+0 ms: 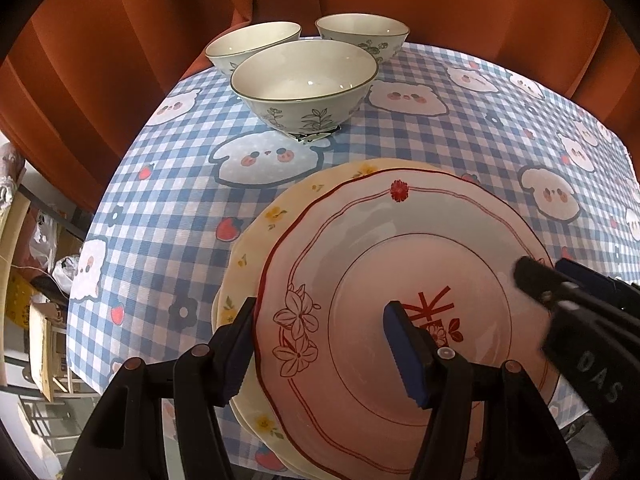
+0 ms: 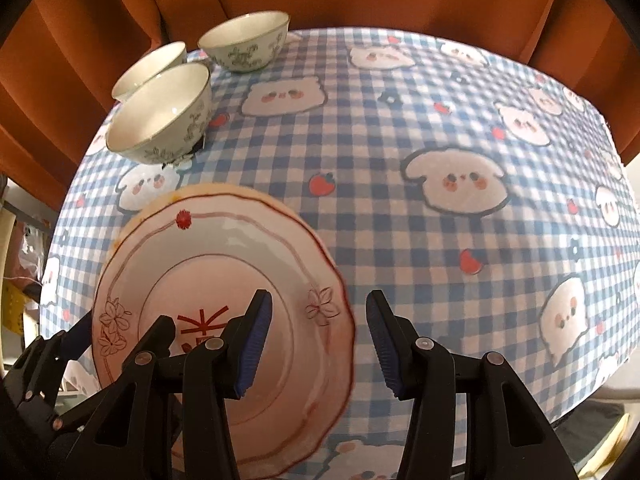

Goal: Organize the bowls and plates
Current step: 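Lower the red-rimmed plate onto the stack and open both grippers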

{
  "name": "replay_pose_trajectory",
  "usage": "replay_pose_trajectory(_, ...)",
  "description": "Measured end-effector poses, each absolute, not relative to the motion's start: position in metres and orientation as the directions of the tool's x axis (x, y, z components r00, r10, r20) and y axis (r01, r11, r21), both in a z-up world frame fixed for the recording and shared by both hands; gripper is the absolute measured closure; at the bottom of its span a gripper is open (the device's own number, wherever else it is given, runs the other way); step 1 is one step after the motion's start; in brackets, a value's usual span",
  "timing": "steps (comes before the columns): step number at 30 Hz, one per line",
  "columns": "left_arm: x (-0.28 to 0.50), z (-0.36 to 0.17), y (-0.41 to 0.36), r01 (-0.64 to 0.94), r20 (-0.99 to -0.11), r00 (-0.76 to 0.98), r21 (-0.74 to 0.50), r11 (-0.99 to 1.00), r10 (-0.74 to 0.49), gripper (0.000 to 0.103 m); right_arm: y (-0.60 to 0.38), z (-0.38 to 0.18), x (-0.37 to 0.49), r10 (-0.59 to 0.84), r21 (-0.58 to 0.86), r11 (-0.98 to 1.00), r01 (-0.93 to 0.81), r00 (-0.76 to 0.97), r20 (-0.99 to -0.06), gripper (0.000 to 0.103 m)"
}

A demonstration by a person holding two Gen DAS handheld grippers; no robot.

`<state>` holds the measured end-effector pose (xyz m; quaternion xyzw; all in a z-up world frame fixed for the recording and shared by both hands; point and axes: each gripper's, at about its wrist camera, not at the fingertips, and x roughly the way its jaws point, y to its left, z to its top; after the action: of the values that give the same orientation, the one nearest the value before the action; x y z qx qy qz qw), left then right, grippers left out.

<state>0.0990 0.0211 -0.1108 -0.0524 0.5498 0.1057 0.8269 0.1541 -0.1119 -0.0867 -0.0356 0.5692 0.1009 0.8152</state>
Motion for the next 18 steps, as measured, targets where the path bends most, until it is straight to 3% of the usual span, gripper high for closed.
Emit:
replay_pose_trajectory(5,0.101,-0.109,0.025,-0.259,-0.919,0.374,0.026,0.966,0.125,0.039,-0.114,-0.09,0.154,0.123,0.056,0.975,-0.213,0.318,-0.94,0.075)
replay_pose_trajectory(18,0.096,-0.112,0.034,-0.27,-0.912,0.373,0.072,0.96,0.173,0.039,-0.094,-0.094,0.149,0.117,0.035,0.967,-0.252,0.32,-0.94,0.075)
